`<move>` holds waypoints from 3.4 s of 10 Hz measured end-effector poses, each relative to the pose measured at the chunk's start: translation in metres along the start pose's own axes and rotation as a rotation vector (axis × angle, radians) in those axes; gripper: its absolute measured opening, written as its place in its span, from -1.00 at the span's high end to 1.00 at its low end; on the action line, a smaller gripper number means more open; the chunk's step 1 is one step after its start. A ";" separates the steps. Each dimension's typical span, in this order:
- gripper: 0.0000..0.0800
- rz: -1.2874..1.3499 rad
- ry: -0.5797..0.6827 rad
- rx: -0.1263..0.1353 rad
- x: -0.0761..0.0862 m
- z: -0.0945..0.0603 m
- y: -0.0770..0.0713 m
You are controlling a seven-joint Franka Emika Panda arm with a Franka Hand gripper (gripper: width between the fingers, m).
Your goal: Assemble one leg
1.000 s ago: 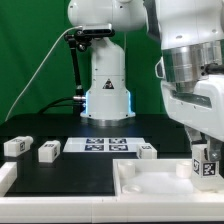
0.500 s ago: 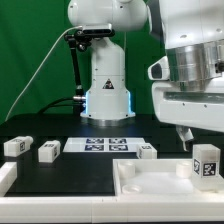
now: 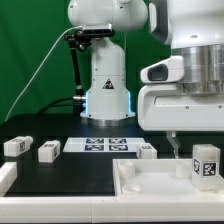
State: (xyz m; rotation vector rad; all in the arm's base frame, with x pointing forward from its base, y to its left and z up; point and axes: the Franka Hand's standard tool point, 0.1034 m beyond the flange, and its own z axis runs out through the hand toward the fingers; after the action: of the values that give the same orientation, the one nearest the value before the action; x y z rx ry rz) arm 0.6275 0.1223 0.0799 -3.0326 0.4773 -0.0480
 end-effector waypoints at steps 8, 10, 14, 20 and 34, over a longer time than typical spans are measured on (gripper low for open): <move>0.02 -0.317 0.010 -0.019 0.005 0.000 0.008; 0.27 -0.290 0.010 -0.018 0.005 0.000 0.008; 0.27 0.173 0.027 0.036 0.004 0.002 0.009; 0.27 0.997 0.044 0.046 0.000 0.004 0.013; -0.62 0.374 0.045 0.039 -0.004 0.005 0.000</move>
Offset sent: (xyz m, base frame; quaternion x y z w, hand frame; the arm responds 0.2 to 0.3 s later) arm -0.0004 -0.0097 -0.0040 0.0313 -0.0171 -0.1693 0.9849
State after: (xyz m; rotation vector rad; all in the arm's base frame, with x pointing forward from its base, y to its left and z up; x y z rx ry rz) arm 0.6244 0.1239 0.0751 -2.8549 1.0231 -0.1026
